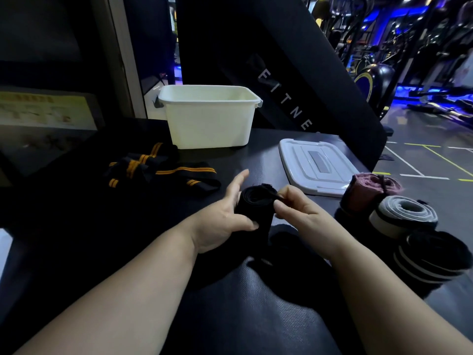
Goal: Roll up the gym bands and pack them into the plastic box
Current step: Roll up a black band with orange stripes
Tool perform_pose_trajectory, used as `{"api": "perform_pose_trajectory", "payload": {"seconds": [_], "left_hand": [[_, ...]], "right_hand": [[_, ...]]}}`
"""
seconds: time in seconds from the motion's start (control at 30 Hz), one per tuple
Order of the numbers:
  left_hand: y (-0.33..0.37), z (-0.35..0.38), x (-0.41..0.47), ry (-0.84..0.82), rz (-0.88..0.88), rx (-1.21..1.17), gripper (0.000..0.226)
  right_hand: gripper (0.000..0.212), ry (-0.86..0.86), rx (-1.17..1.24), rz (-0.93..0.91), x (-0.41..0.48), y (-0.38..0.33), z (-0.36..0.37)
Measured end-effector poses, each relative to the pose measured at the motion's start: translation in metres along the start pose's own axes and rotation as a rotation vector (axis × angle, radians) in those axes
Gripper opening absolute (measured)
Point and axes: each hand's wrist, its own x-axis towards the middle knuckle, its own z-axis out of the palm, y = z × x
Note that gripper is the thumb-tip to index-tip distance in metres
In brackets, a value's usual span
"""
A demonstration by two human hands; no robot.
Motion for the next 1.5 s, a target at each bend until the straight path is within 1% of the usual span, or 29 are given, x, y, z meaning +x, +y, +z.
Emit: {"api": "perform_pose_trajectory", "payload": {"seconds": [0.07,0.13,0.2,0.23,0.33,0.4,0.47,0.57,0.67,0.73,0.8,0.87,0.93,1.0,1.07,1.13,1.2,1.23,1.3,1.4,1.5], "left_hand": [[0.0,-0.002,0.0,-0.02,0.03,0.118,0.113],[0.003,-0.002,0.0,0.029,0.045,0.286,0.115],[0.004,-0.001,0.002,0.094,0.085,0.443,0.103],[0.004,0.0,0.003,0.118,0.101,0.475,0.096],[0.0,0.003,0.004,0.152,0.117,0.442,0.081],[-0.004,0.004,0.004,0.167,0.125,0.419,0.079],[-0.005,0.005,0.005,0.219,0.122,0.415,0.076],[-0.004,0.007,0.009,0.343,0.133,0.5,0.08],[-0.003,0.011,0.011,0.402,0.135,0.503,0.084],[-0.002,0.01,0.009,0.353,0.098,0.461,0.087],[0.0,0.006,0.006,0.222,0.041,0.394,0.087],[0.002,0.002,0.002,0.085,-0.009,0.191,0.081],[0.003,-0.002,0.0,0.025,-0.04,0.036,0.073],[0.003,-0.005,0.0,0.023,-0.031,0.058,0.068],[0.003,-0.005,-0.001,0.052,-0.009,0.145,0.064],[0.004,-0.003,-0.002,0.083,0.013,0.197,0.059],[0.002,-0.001,-0.002,0.118,0.037,0.21,0.053],[0.001,0.001,-0.001,0.136,0.048,0.214,0.051],[0.0,0.003,0.001,0.188,0.07,0.228,0.055],[-0.003,0.005,0.005,0.277,0.086,0.259,0.062],[-0.006,0.006,0.009,0.343,0.106,0.301,0.067]], "right_hand": [[0.028,0.0,-0.01,0.001,-0.001,0.0,0.0],[0.031,-0.007,-0.018,0.009,-0.002,0.001,-0.002],[0.034,-0.014,-0.016,0.014,-0.002,0.002,-0.003],[0.035,-0.017,-0.006,0.016,-0.002,0.002,-0.004],[0.03,-0.04,0.084,0.02,-0.001,0.002,-0.002],[0.025,-0.057,0.169,0.032,-0.002,0.003,-0.001],[0.023,-0.065,0.185,0.038,-0.003,0.002,-0.001],[0.025,-0.051,0.177,0.031,-0.003,-0.001,0.001],[0.028,0.05,0.127,0.036,-0.002,-0.004,0.007],[0.026,0.078,0.128,0.086,-0.002,-0.004,0.009],[0.026,0.075,0.16,0.123,-0.004,-0.005,0.008],[0.032,0.069,0.159,0.128,-0.005,-0.006,0.006],[0.037,0.068,0.146,0.118,-0.007,-0.008,0.004],[0.039,0.064,0.156,0.117,-0.008,-0.008,0.002],[0.038,0.057,0.159,0.106,-0.008,-0.007,0.002],[0.037,0.07,0.092,0.046,-0.008,-0.004,0.001],[0.029,0.09,0.016,-0.01,-0.006,-0.002,0.0],[0.023,0.1,0.015,-0.015,-0.005,-0.001,-0.001],[0.017,0.122,0.053,-0.005,-0.004,-0.001,-0.001],[0.02,0.153,0.064,-0.023,-0.004,-0.003,0.0],[0.019,0.148,0.044,-0.038,-0.005,-0.006,0.001]]}}
